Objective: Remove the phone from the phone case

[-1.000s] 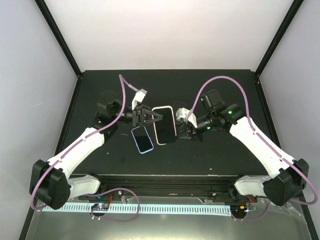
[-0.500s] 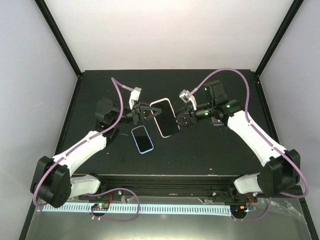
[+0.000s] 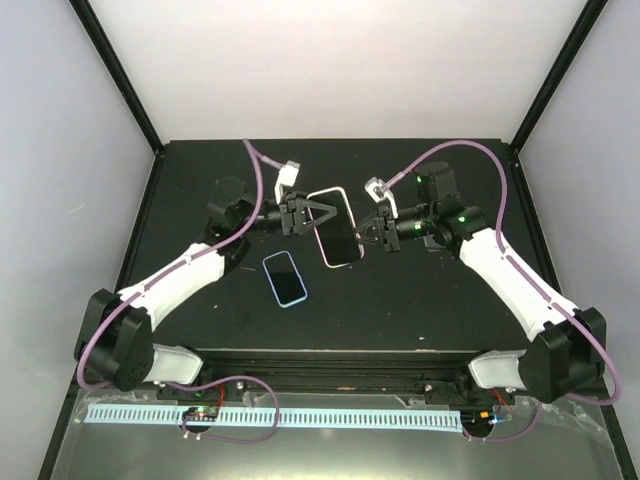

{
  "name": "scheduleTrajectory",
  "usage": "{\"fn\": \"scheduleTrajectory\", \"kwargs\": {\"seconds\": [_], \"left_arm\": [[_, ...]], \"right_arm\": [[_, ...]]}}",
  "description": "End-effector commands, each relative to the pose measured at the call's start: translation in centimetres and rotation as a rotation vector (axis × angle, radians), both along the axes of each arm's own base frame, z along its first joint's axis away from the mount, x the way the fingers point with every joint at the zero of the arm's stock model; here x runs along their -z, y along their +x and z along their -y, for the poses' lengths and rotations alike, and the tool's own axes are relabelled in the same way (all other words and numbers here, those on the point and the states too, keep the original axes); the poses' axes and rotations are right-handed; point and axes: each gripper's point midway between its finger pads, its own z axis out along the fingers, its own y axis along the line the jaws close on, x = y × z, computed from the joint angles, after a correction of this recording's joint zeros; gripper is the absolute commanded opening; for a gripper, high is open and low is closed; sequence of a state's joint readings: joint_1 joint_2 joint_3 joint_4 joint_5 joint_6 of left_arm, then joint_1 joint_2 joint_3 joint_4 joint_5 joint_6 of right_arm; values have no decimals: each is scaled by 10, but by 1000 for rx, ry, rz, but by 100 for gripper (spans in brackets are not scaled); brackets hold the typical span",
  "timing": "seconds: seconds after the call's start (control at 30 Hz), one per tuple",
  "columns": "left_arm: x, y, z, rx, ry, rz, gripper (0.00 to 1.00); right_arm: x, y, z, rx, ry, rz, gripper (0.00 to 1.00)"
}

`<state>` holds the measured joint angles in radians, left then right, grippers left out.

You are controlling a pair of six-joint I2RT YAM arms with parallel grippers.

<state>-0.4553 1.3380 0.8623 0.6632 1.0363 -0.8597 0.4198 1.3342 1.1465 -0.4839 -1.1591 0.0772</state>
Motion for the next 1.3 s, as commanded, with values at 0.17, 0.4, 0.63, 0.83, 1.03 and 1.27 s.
{"fn": "scheduleTrajectory", "kwargs": {"seconds": [0.17,0.4,0.63,0.83,1.03,1.27], "left_arm": [[7,79,-25,-523,204,43,77],[42,83,-46,-835,491,160,81],[80,33,9,-754,698,377,72],[121,10,49,-638,793,437,71],[142,6,84,-562,825,467,72],[155,0,115,-512,822,535,67]], "right_arm": [[35,38,41,282,-50,-164,1],[113,69,86,675,-290,-356,1],[147,72,136,956,-602,-566,1],[153,83,132,956,-599,-591,1],[147,91,123,946,-553,-609,1],[147,89,117,921,-524,-635,1]]}}
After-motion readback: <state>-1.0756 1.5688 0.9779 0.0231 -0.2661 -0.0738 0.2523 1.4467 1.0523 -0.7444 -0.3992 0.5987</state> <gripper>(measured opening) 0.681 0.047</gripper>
